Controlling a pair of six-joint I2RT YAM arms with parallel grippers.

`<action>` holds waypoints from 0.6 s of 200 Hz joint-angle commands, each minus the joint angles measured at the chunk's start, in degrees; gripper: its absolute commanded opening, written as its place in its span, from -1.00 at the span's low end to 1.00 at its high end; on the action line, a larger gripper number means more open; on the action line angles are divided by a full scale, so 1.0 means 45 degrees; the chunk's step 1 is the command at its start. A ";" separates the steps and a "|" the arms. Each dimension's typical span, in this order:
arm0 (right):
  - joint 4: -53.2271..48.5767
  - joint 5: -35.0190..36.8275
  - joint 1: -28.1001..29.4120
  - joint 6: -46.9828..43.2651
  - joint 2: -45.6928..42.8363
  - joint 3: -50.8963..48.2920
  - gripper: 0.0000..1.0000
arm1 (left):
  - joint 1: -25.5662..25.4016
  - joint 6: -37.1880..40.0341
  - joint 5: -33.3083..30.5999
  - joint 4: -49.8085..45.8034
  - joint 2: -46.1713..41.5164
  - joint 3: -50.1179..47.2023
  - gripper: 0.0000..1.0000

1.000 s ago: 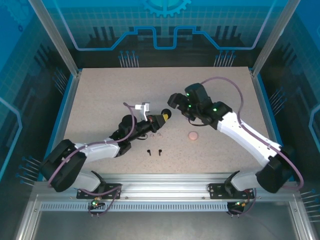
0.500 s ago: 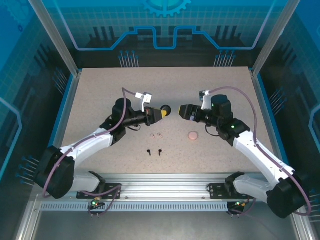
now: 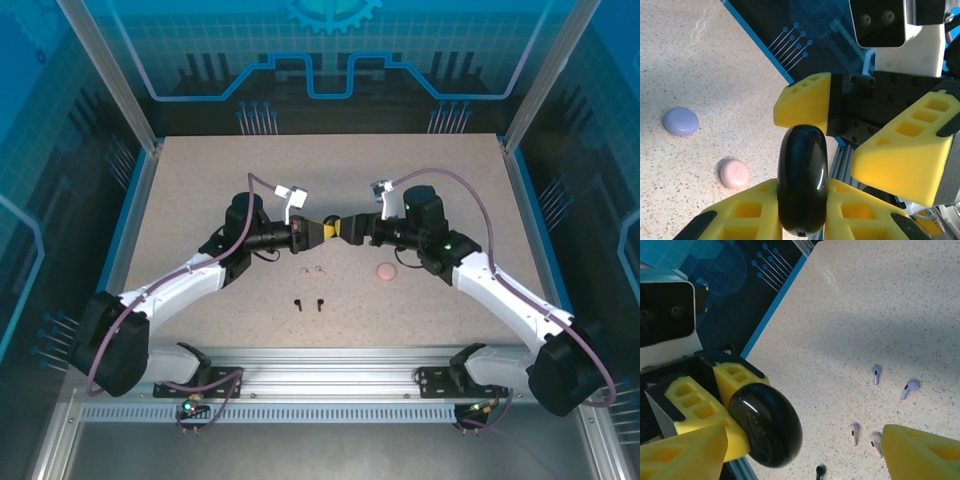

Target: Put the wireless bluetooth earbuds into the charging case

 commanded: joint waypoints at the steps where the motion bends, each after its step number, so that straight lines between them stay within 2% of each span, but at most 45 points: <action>1: 0.0043 0.0261 0.0149 -0.0267 0.0357 0.0558 0.60 | 0.0118 0.0168 0.0476 0.0163 0.0114 0.0306 -1.00; 68: -0.0113 0.1150 -0.0162 -0.0205 0.0645 0.0052 0.41 | 0.0132 0.0173 0.0568 0.0010 -0.0332 0.0330 -1.00; 120: -0.0342 0.1347 -0.0684 0.0087 0.0618 -0.0176 0.36 | 0.0145 0.0345 0.0549 -0.0309 -0.0648 0.0205 -1.00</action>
